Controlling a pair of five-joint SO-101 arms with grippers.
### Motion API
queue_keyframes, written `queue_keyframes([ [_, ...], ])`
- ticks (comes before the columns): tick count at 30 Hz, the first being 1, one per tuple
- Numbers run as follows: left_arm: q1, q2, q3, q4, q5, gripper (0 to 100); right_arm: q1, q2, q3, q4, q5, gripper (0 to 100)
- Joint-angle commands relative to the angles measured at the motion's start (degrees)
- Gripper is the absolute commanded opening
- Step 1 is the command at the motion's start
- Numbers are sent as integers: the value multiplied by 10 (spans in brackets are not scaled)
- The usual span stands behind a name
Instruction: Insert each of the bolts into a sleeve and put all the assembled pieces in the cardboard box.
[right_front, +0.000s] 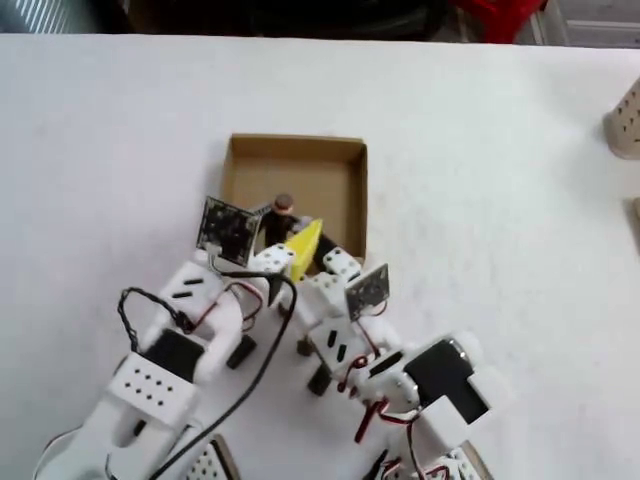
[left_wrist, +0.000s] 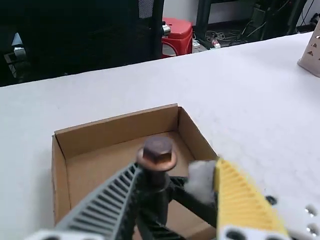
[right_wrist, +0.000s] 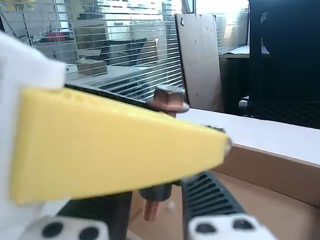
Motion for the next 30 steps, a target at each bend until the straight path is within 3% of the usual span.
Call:
queue_keyframes([
  [1, -16, 2, -6, 4, 9, 279, 3, -3, -15, -13, 0, 15],
  [8, -33, 1, -18, 4, 11, 282, 3, -3, -15, -12, 0, 15],
  [14, -44, 1, -58, 4, 57, 284, 3, -3, -15, -6, 0, 15],
  [19, -82, 1, -81, 11, 80, 389, 3, -3, -15, 7, 1, 15],
  [23, -78, 1, -120, 73, 94, 431, 3, -3, -15, 7, 1, 15],
  [30, -127, -98, -199, 189, 153, 335, 15, -9, -15, 62, 1, 15],
])
